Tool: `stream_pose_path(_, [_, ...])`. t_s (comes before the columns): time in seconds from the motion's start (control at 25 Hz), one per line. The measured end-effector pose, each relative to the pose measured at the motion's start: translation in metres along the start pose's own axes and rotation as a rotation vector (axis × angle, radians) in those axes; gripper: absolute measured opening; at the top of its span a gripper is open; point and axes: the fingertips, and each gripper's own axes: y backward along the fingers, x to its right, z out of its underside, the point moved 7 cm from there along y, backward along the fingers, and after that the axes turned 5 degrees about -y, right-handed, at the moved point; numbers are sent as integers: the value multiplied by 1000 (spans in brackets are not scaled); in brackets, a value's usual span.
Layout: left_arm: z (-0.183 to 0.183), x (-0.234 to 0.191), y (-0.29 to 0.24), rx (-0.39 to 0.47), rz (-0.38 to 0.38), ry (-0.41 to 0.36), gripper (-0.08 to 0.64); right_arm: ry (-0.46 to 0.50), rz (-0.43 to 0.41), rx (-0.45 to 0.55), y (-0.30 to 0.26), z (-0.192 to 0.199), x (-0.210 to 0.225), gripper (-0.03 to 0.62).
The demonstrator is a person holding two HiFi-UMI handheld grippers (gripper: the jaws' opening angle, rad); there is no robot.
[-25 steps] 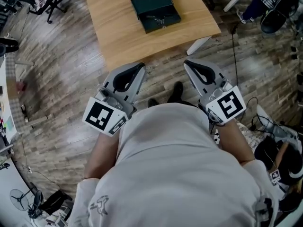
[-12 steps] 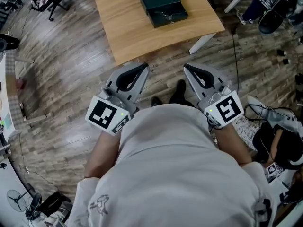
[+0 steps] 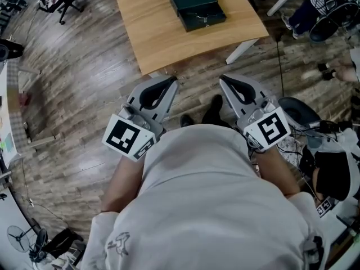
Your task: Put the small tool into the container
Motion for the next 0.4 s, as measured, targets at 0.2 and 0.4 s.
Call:
stream_pose_path(0.2, [-1,-2,2,10,3,16,6,-3,6,-2,0,-4,0,6])
stream_pose_path(0.4, [-5,-10,4,15,6,19,6,-1,11,-10,-6,-9,0,6])
